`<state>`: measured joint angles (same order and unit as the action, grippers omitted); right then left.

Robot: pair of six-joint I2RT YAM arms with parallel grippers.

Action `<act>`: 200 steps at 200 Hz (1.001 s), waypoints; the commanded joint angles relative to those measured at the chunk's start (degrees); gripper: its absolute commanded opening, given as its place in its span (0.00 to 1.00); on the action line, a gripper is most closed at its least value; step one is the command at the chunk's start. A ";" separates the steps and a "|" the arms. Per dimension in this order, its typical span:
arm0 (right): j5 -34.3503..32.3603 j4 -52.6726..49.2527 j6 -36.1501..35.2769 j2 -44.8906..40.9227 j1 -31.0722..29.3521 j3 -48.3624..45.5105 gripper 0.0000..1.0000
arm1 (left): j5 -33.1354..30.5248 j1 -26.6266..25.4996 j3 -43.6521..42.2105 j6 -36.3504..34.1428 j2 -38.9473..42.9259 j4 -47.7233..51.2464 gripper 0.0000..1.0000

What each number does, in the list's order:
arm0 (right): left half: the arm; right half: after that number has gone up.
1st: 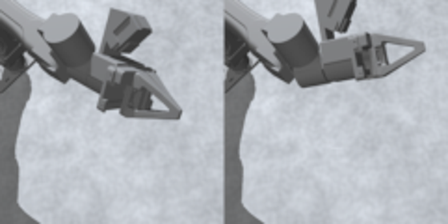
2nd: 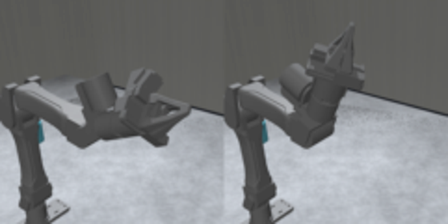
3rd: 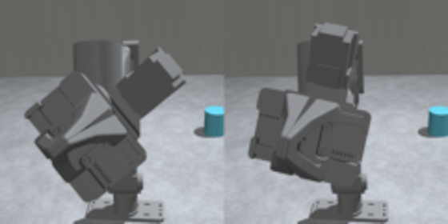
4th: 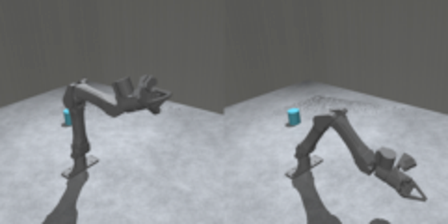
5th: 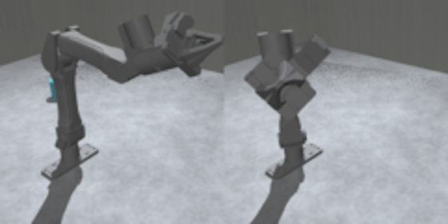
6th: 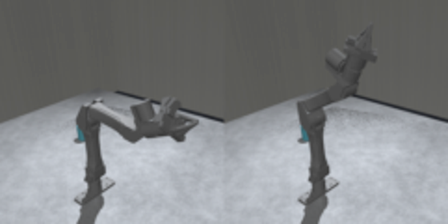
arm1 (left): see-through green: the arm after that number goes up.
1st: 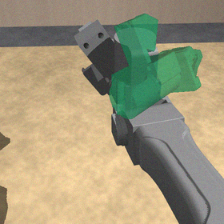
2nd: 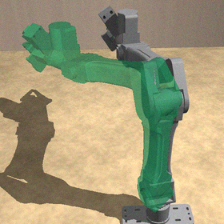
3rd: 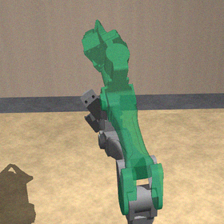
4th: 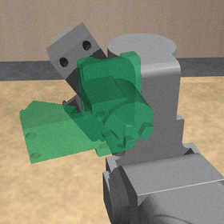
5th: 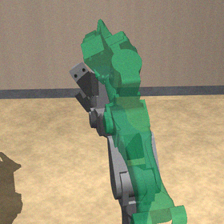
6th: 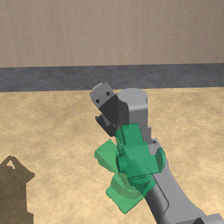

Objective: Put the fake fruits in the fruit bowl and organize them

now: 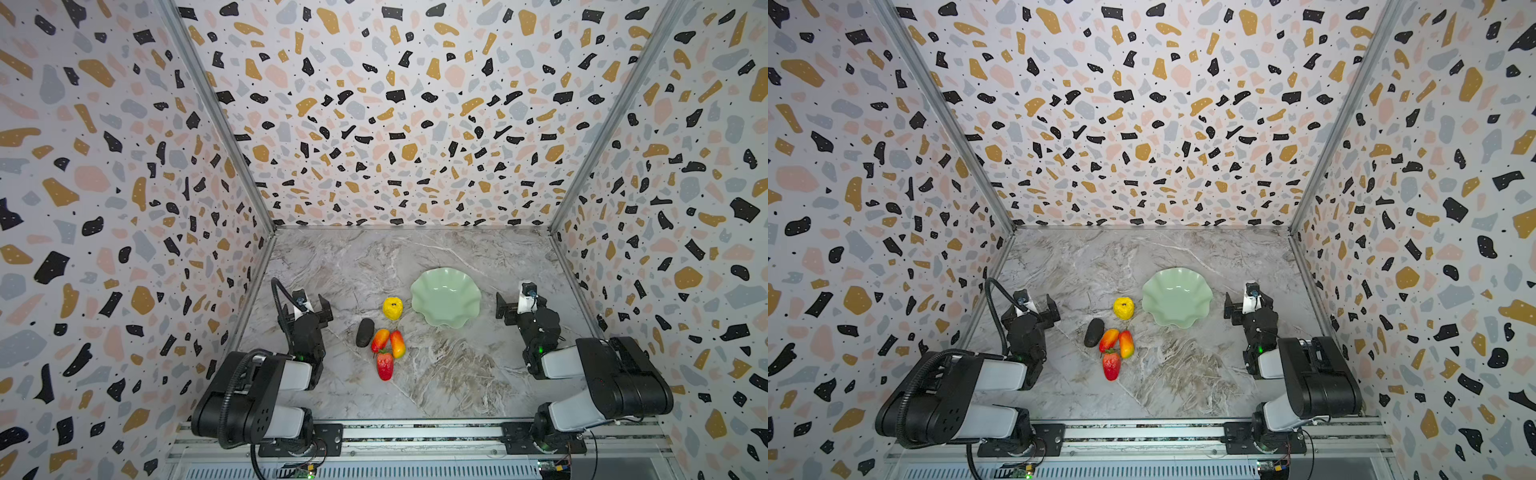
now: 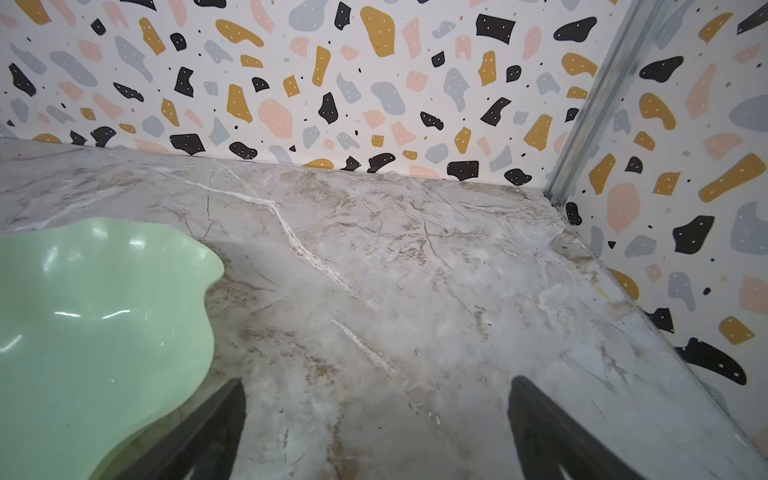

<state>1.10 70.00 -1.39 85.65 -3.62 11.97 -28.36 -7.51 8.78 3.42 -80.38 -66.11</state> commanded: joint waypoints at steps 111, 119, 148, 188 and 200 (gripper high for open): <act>1.09 -1.18 0.00 -0.26 0.50 1.17 0.99 | 0.17 0.21 0.37 -0.48 0.40 -3.03 1.00; 1.09 -1.19 0.06 -0.22 0.45 1.21 0.99 | 0.16 0.21 0.37 -0.48 0.39 -3.05 1.00; 1.09 -1.18 -0.02 -0.33 0.45 1.17 0.99 | 0.22 0.21 0.37 -0.43 0.40 -3.11 0.99; -4.83 -8.98 3.06 -6.72 0.88 2.87 0.99 | -2.61 0.21 3.34 0.79 6.98 6.80 1.00; -4.62 -14.90 2.73 -13.31 0.73 3.95 0.99 | -2.04 0.14 5.28 0.55 11.79 13.48 0.99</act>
<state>-0.43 64.60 -0.23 82.52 -3.22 12.49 -29.08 -7.51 9.67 3.64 -76.38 -60.88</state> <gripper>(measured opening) 0.990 0.995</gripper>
